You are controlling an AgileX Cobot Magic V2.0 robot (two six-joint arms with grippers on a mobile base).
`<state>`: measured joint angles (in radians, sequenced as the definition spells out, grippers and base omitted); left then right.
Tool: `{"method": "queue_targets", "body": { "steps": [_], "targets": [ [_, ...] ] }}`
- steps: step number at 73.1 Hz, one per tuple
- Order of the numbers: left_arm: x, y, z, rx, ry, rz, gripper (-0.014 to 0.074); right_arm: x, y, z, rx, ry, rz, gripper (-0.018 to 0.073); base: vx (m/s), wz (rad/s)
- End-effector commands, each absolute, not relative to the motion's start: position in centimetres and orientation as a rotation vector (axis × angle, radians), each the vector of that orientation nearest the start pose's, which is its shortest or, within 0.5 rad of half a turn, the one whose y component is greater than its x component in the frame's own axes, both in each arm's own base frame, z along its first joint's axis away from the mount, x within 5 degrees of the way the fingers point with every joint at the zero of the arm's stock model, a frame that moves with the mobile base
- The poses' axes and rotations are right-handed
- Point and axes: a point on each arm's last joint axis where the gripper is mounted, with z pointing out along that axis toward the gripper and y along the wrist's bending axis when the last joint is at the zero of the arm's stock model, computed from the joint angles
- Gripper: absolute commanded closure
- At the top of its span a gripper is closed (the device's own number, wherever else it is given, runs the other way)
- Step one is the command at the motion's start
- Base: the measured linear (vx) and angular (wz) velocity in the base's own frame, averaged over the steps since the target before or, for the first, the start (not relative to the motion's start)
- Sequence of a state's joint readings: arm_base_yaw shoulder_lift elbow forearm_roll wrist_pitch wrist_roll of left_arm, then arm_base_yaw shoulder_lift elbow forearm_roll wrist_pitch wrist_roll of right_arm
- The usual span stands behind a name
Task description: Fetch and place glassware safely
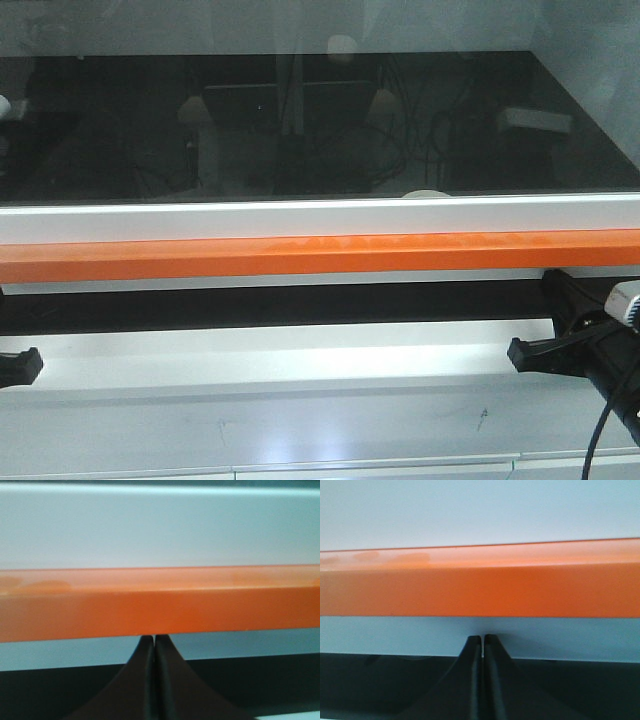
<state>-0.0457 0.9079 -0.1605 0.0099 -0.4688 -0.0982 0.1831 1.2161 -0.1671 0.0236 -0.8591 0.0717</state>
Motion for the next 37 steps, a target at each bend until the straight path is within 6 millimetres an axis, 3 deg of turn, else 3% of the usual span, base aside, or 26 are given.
{"method": "queue_targets", "body": {
  "steps": [1,37],
  "targets": [
    [16.55,-0.81,22.91,-0.033,1.652,-0.108,0.0603,19.33,3.41,21.41,-0.064,1.545,0.195,0.056,0.0,0.0],
    [16.78,-0.81,23.66,-0.006,1.554,-0.085,0.0603,19.4,3.42,21.71,-0.076,1.498,0.182,0.056,0.0,0.0]
  ]
}}
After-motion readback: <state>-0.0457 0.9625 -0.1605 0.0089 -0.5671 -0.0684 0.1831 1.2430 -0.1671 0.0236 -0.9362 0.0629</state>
